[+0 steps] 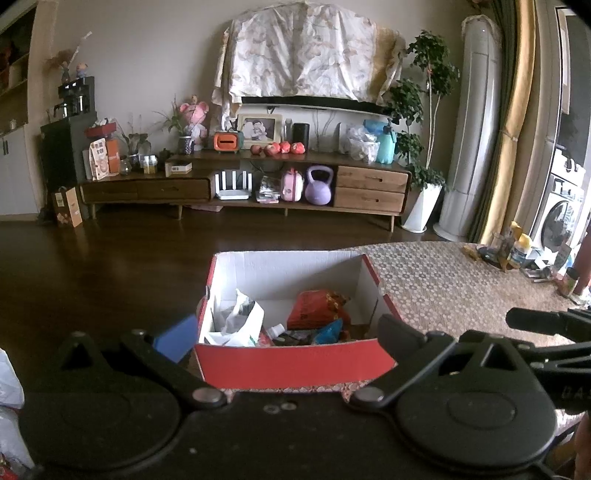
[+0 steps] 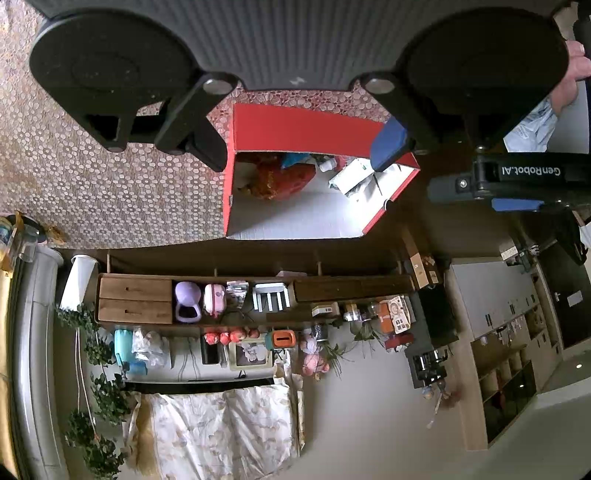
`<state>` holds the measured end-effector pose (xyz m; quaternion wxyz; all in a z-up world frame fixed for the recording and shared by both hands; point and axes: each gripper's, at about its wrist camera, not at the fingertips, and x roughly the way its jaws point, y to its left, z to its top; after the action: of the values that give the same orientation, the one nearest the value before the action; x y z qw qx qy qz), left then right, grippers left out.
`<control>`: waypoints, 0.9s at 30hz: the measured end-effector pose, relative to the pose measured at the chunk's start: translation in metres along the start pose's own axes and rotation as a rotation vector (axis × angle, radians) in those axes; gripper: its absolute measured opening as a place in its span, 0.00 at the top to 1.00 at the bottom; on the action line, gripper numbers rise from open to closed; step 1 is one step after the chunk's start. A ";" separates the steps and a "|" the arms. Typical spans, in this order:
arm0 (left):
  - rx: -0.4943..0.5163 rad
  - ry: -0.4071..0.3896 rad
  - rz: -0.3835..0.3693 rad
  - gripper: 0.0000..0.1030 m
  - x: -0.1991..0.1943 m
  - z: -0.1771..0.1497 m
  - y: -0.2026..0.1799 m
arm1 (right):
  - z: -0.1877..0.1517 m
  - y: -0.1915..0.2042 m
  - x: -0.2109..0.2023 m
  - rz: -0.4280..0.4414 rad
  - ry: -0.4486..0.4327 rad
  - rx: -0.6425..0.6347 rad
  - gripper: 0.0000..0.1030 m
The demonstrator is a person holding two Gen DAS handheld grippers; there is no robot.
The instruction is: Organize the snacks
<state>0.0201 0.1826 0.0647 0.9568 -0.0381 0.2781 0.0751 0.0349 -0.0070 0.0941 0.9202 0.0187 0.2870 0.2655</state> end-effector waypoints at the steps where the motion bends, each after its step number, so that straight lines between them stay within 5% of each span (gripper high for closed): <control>1: -0.002 0.000 0.000 0.00 -0.001 0.000 0.000 | 0.001 0.001 0.000 -0.001 0.001 -0.001 0.18; 27: -0.009 -0.011 -0.039 0.00 -0.005 0.002 -0.002 | 0.002 -0.002 0.002 -0.001 0.036 0.010 0.18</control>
<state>0.0179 0.1798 0.0691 0.9595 -0.0472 0.2716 0.0577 0.0387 -0.0069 0.0945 0.9149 0.0183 0.3049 0.2638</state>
